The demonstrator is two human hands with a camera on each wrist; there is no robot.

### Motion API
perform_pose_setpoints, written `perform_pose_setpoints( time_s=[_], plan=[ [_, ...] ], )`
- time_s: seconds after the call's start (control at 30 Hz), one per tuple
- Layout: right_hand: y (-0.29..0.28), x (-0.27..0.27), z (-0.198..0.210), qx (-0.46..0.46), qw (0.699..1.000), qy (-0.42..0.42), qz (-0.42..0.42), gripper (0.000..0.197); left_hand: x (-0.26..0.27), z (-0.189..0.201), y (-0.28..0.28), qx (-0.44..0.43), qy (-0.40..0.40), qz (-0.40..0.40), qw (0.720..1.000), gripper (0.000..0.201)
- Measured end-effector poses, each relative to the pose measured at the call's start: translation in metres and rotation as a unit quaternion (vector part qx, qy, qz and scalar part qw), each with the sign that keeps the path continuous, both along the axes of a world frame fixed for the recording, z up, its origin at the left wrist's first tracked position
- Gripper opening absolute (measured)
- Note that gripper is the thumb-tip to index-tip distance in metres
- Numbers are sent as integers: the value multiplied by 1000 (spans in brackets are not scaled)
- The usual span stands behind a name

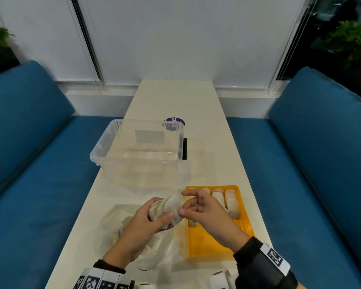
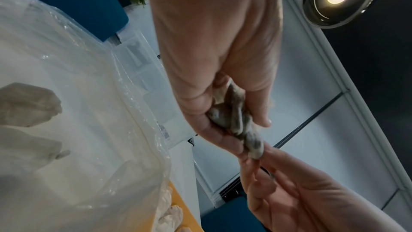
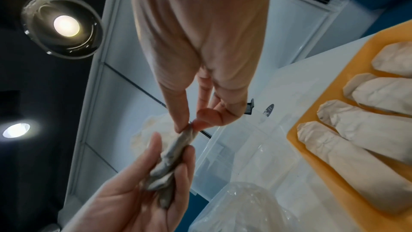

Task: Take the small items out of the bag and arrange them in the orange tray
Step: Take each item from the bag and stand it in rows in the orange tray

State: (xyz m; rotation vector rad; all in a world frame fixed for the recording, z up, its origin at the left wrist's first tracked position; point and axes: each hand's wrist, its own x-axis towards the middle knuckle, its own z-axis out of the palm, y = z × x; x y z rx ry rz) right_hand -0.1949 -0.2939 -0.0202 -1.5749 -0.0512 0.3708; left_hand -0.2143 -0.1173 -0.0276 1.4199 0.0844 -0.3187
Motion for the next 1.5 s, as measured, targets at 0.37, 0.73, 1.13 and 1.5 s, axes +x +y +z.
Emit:
perform_pose_setpoints(
  time_s=[0.37,0.73,1.13,1.5],
  plan=[
    [-12,-8,-7,-45,996,15,75,9,2,-10,0,-8,-26,21,999,72],
    [-110,21,-49,-390,917,15,-82,19,-5,-21,20,24,-13,53,998,92],
    [-118,40,-76,-642,766,-4,30,28,-7,-22,18,75,25,58,995,29],
    [-111,45,-81,-681,730,18,49,34,-5,-22,16,28,46,26,998,101]
  ],
)
